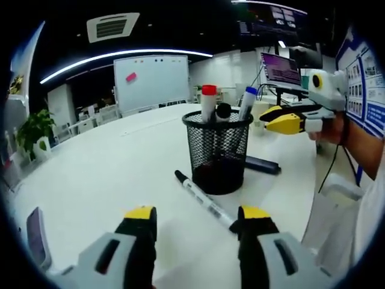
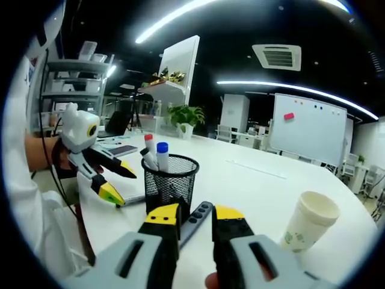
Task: Place the scattered laser pointers and whiteboard markers into the pen holder and stack the scattered paper cups together
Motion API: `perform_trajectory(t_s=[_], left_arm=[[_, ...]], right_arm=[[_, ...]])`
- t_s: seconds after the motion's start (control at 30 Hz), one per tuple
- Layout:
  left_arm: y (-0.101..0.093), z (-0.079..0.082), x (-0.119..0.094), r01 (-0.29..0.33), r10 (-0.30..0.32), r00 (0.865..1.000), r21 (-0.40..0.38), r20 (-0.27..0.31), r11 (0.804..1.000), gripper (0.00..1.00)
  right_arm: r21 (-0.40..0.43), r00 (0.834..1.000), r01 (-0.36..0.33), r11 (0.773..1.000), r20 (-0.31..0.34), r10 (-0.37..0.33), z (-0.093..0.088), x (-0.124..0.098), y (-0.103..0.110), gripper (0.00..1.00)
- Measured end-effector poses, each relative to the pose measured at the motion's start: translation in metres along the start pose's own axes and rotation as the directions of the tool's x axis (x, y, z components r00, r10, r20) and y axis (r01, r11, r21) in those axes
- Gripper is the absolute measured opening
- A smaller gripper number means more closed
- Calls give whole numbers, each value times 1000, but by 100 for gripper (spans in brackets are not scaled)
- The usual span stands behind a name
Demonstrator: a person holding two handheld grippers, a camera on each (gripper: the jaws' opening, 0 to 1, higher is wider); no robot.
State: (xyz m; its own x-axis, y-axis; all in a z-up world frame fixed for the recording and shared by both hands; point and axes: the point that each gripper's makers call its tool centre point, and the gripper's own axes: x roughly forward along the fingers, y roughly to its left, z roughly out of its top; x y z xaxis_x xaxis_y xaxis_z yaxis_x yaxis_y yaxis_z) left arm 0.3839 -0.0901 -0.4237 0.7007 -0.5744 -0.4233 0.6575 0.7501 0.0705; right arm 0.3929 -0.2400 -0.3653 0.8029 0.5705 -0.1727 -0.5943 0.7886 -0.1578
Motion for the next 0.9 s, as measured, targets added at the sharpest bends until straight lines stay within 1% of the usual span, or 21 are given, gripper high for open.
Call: perform_trajectory(t_s=[0.33,0.53,0.7,0.8,0.9], left_arm=[[-2,-1,1,2,-2,1000,3,-6,1000,54],[-8,-5,3,18,-18,1000,6,-16,1000,54],[-6,-9,3,10,-10,1000,-4,-29,1000,51],[-5,-8,3,8,-8,1000,-11,-23,1000,50],[-3,-8,2,0,0,1000,-10,-21,1000,47]], right_arm=[[-1,1000,1,1000,-1,-1,-1,0,0,21],[-4,1000,-2,1000,3,2,1,1,1,21],[-2,1000,-1,1000,-4,1,-1,1,1,21],[-4,1000,-4,1000,-8,4,-2,1,1,21],[-3,1000,-3,1000,-6,3,-2,1,1,21]])
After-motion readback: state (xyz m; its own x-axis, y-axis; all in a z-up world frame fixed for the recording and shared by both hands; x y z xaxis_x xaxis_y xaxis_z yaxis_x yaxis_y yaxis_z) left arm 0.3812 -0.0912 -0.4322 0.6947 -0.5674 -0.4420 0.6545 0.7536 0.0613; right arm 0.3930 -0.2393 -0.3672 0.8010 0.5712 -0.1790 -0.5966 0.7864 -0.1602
